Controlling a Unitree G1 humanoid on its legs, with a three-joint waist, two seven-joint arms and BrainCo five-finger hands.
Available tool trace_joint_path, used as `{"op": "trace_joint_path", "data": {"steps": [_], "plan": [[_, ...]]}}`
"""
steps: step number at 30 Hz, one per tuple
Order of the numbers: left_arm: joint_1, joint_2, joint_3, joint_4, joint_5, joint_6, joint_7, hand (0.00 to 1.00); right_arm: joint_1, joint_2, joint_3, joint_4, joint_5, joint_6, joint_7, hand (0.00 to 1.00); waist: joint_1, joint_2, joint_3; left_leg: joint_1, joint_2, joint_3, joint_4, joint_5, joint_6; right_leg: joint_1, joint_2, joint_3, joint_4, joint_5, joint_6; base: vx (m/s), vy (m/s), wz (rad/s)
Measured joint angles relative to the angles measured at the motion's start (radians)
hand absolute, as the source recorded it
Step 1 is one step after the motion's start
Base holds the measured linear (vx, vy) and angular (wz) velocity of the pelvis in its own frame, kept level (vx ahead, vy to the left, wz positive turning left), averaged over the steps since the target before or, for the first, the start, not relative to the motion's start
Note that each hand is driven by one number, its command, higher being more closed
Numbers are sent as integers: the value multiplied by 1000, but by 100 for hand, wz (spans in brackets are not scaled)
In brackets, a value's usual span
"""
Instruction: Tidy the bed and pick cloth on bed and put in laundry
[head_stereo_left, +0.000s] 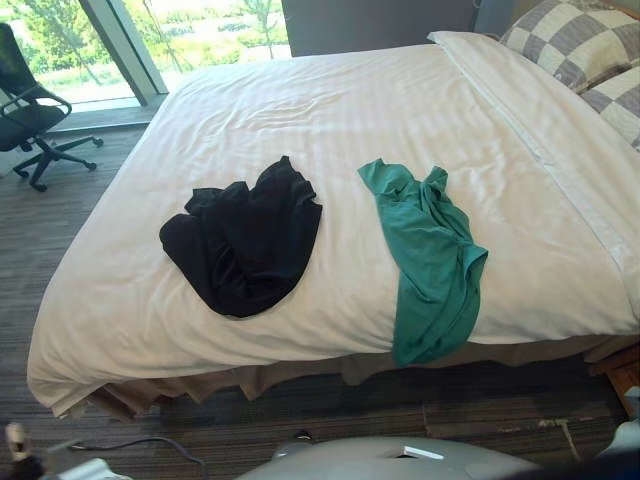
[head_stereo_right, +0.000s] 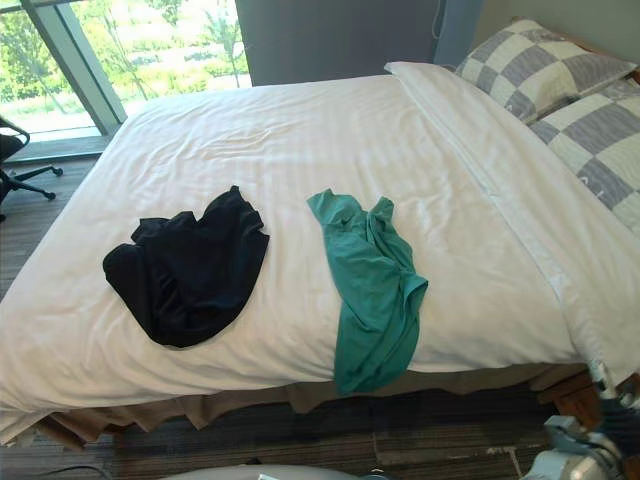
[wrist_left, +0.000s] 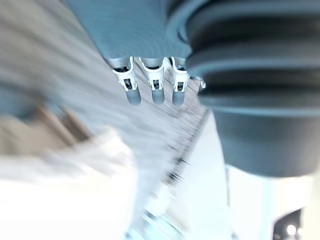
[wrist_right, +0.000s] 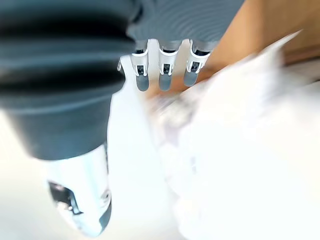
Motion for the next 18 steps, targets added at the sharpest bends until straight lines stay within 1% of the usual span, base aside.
{"op": "trace_joint_path", "data": {"steps": [1, 2, 4, 5, 6, 7, 8, 9, 10, 11, 12, 13, 14, 15, 16, 17, 18], "plan": [[-2, 8, 0, -31, -1, -7, -16, 0, -1, -9, 13, -34, -32, 0, 6, 0, 0, -2, -2, 0, 0, -3, 0, 0, 0, 1, 0, -1, 0, -1, -1, 67, -13, 7], [-13, 31, -2, -109, 5, -27, -55, 0, -12, -29, 55, -117, -133, 1, 24, 0, -4, -9, -6, 0, 0, -12, 1, -2, -1, 3, 2, -1, 1, -5, -5, 76, -15, 6], [-28, 47, -11, -145, 30, -52, -80, 0, -29, -48, 93, -150, -199, 6, 41, 0, -7, -14, -8, 3, -1, -16, 1, -2, -1, 2, 3, 0, 2, -7, -7, 44, -8, 5], [-44, 54, -51, -144, 88, -80, -114, 0, -44, -52, 125, -157, -248, 10, 55, 0, -11, -15, -7, 2, -1, -18, 1, -2, -1, 0, 3, 11, 3, -7, -8, 0, 0, 0], [-54, 55, -75, -142, 114, -99, -128, 0, -52, -54, 144, -154, -259, 13, 56, 0, -13, -16, -6, 2, -2, -21, 1, -2, -1, 0, 3, 16, 3, -8, -9, 0, 0, 0], [-59, 55, -114, -140, 177, -142, -157, 0, -58, -62, 179, -140, -272, 18, 55, 0, -18, -20, -4, 1, -2, -26, 1, -2, -1, 1, 4, 19, 3, -14, -9, -9, -5, 6], [-82, 70, -157, -135, 261, -164, -180, 0, -77, -100, 237, -104, -287, 29, 53, 0, -24, -24, 0, 0, -2, -32, 1, -2, -1, -1, 6, 24, 4, -19, -6, -48, -9, 1], [-127, 116, -208, -99, 341, -170, -183, 0, -109, -158, 303, -74, -289, 58, 54, 0, -24, -23, 0, 3, 0, -29, 1, -1, -3, -11, 11, 40, 7, -26, -12, -56, -9, -8], [-155, 148, -231, -73, 381, -169, -182, 0, -134, -186, 339, -60, -289, 75, 56, 0, -24, -21, 1, 6, 3, -23, 1, -1, -3, -15, 13, 49, 11, -27, -11, -58, -5, -30], [-215, 224, -290, -22, 458, -161, -181, 0, -183, -225, 401, -39, -292, 101, 60, 0, -26, -19, 2, 16, 9, -9, 1, -1, -5, -22, 18, 71, 18, -27, -10, -29, -7, -41], [-274, 293, -350, 7, 526, -144, -182, 0, -208, -232, 440, -42, -304, 114, 70, 0, -30, -19, 1, 22, 14, 4, 1, -2, -5, -30, 23, 88, 22, -27, -10, -22, -9, -42], [-297, 318, -373, 12, 560, -136, -183, 0, -215, -231, 456, -47, -313, 117, 73, 0, -33, -20, 1, 24, 15, 11, 1, -2, -5, -38, 23, 99, 27, -27, -10, -9, -8, -39], [-330, 344, -405, 10, 617, -124, -194, 0, -216, -224, 478, -57, -343, 125, 78, 0, -44, -19, 2, 25, 15, 14, 1, -2, -5, -48, 23, 112, 34, -28, -11, 24, -4, -35], [-341, 353, -424, 3, 659, -118, -203, 0, -215, -212, 499, -58, -376, 133, 79, 0, -56, -19, 3, 26, 14, 14, 2, -2, -5, -51, 23, 129, 37, -27, -11, 41, -2, -30], [-345, 353, -435, 2, 685, -110, -202, 0, -211, -201, 503, -58, -405, 137, 77, 0, -62, -18, 5, 27, 14, 12, 2, -2, -5, -52, 23, 133, 37, -27, -11, 49, -2, -24], [-349, 349, -471, 1, 758, -86, -195, 0, -191, -192, 514, -58, -493, 146, 68, 0, -75, -23, 8, 32, 14, 12, 2, -2, -4, -53, 23, 141, 38, -27, -11, 30, -2, -15], [-348, 347, -494, 0, 791, -75, -193, 0, -181, -192, 525, -59, -533, 148, 66, 0, -81, -25, 10, 33, 14, 11, 4, -3, -3, -52, 23, 144, 39, -27, -12, 21, -8, -18]]}}
